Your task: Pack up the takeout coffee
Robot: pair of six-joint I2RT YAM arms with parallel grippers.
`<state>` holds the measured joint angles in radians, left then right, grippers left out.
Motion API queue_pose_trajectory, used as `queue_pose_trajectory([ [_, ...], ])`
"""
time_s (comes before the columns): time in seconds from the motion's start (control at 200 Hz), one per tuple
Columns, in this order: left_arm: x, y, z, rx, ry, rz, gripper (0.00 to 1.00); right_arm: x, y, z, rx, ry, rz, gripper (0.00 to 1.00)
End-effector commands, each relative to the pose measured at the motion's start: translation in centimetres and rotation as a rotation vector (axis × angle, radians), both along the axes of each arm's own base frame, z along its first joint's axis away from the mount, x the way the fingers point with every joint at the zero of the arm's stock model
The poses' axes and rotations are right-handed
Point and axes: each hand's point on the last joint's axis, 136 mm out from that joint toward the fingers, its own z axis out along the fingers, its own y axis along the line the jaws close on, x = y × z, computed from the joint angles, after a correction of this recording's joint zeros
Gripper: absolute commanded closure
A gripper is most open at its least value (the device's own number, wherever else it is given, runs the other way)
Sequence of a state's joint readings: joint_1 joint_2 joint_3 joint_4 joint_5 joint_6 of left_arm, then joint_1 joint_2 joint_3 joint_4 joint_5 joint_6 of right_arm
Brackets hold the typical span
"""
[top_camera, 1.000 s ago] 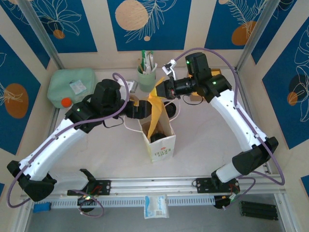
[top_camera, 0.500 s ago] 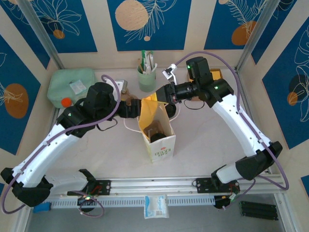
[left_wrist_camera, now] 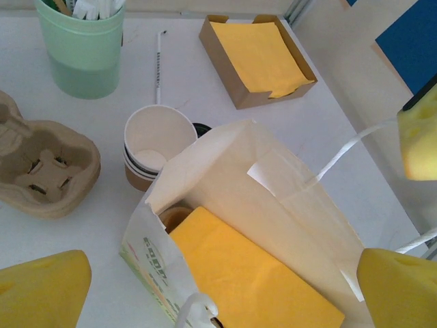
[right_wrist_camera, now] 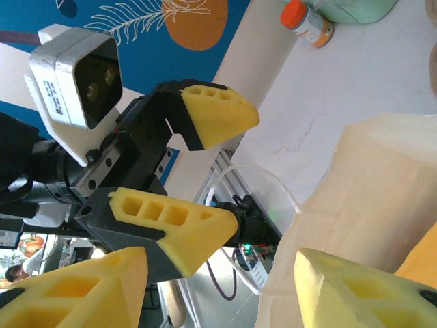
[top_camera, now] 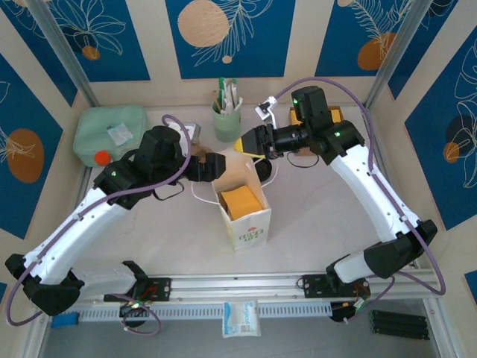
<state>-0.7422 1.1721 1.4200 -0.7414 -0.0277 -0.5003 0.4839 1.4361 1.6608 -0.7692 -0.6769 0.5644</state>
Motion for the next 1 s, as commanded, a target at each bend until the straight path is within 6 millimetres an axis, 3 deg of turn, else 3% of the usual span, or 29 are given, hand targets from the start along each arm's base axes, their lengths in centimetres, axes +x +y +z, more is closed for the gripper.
queue_pose_trajectory([
  [0.0, 0.0, -0.4, 1.2, -0.011, -0.036, -0.019, 0.01, -0.8, -0.7, 2.1, 0.020, -0.046, 0.000, 0.37],
  [0.165, 1.0, 0.9, 2.2, 0.018, -0.103, 0.046, 0.00, -0.9, -1.5, 3.5, 0.024, -0.086, -0.027, 0.25],
  [0.365, 3.2, 5.8, 4.2, 0.076, -0.252, 0.228, 0.01, -0.4, -4.2, 5.4, 0.025, -0.151, -0.123, 0.09],
  [0.405, 3.5, 6.7, 4.7, 0.076, -0.274, 0.256, 0.01, -0.1, -5.0, 5.7, 0.025, -0.161, -0.154, 0.01],
  [0.6, 4.7, 10.8, 5.2, 0.120, -0.348, 0.373, 0.01, 0.8, -8.5, 5.8, -0.003, -0.195, -0.280, 0.01],
  [0.79, 5.3, 13.1, 4.0, 0.173, -0.370, 0.433, 0.01, 1.8, -11.7, 3.7, -0.114, -0.237, -0.447, 0.01],
  [0.995, 5.8, 15.5, 1.9, 0.249, -0.406, 0.500, 0.00, 5.0, -17.3, -1.9, -0.333, -0.277, -0.730, 0.01],
])
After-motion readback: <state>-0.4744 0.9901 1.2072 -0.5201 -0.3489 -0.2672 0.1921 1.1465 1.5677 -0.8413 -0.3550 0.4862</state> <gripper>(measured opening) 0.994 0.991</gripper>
